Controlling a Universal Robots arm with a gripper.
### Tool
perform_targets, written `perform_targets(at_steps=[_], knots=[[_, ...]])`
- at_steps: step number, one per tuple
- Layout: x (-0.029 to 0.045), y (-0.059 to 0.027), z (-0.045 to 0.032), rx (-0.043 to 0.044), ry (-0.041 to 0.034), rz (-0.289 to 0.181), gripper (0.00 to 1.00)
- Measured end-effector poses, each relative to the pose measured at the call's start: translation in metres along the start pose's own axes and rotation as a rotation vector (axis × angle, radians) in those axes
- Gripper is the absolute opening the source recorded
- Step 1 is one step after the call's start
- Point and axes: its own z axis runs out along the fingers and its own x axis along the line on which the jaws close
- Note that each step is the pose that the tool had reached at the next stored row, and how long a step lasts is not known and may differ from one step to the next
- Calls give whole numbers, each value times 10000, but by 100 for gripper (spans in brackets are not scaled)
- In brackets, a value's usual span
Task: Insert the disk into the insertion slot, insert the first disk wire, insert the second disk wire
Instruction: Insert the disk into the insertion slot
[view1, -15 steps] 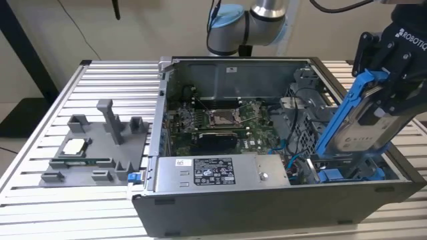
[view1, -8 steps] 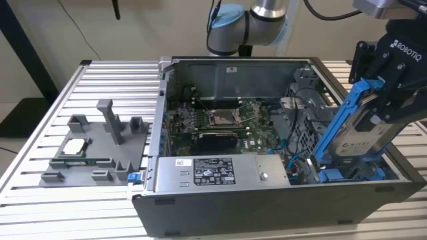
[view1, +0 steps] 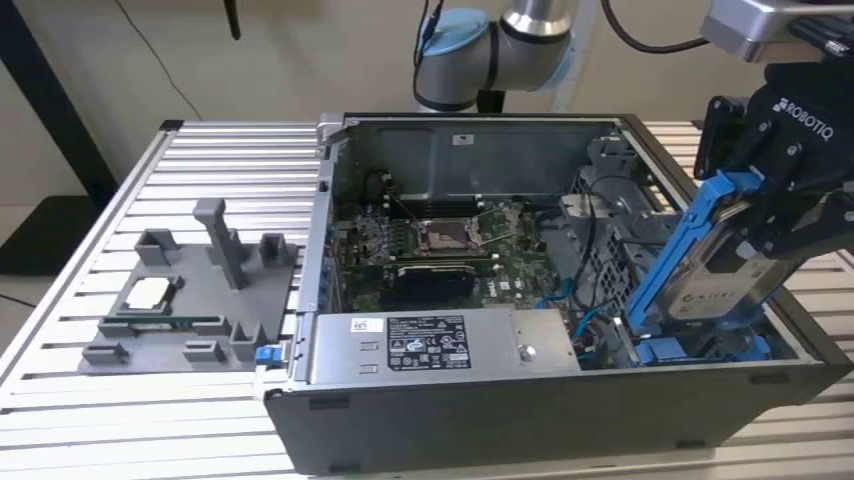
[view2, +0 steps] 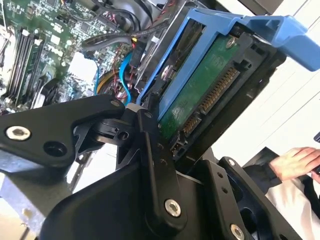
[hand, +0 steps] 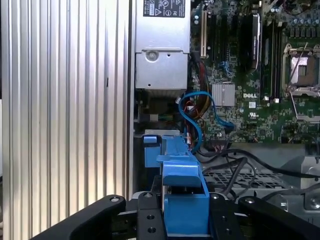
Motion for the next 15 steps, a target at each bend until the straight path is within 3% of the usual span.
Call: perform_targets(at_steps=[15], knots=[[-7, -34, 214, 0, -4, -51, 33]])
